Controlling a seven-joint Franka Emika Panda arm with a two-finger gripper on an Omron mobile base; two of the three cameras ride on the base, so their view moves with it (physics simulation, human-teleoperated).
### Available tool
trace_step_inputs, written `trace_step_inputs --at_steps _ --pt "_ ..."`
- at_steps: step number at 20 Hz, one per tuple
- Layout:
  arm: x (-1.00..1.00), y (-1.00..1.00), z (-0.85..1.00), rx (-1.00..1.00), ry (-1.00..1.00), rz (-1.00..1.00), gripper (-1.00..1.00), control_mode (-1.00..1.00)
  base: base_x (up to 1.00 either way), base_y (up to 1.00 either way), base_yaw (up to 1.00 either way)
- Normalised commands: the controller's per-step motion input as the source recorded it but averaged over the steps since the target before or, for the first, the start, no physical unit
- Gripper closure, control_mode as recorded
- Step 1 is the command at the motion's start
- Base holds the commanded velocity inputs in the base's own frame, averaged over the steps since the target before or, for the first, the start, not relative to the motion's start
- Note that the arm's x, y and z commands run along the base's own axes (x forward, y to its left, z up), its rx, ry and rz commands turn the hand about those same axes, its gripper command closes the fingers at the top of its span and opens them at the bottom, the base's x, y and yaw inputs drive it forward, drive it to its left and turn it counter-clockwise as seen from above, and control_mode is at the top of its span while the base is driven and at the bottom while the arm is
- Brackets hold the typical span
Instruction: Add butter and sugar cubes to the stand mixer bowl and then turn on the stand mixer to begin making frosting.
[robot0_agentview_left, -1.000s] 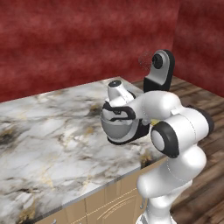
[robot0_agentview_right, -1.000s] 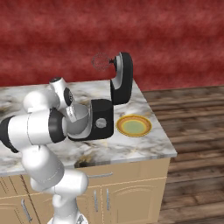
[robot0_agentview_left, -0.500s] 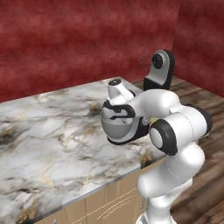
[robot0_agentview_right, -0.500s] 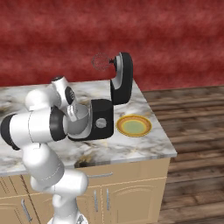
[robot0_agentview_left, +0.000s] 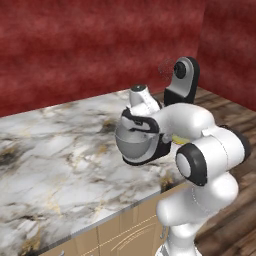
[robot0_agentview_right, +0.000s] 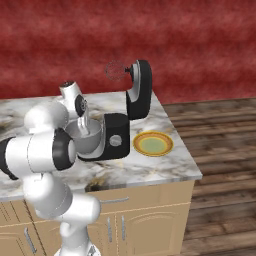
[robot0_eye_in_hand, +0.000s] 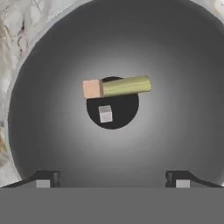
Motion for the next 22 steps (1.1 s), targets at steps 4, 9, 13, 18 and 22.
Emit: trace_step_inputs --at_steps 4,9,13,18,22 --pt "-0.48 -0.03 0.55 0.07 -0.17 0.00 -1.00 -1.00 0.00 0.00 0.00" --pt "-0.55 -0.10 0.46 0.08 -0.10 0.00 -1.00 -1.00 0.00 0.00 0.00" --pt "-0.58 -0.26 0.40 0.09 -0.07 0.00 -1.00 -1.00 0.00 0.00 0.00" --pt "-0.45 -0.40 0.52 0.12 -0.07 0.00 -1.00 -1.00 0.00 0.00 0.00" --pt "-0.31 -0.56 0.53 0.15 -0.06 0.00 -1.00 -1.00 0.00 0.00 0.00"
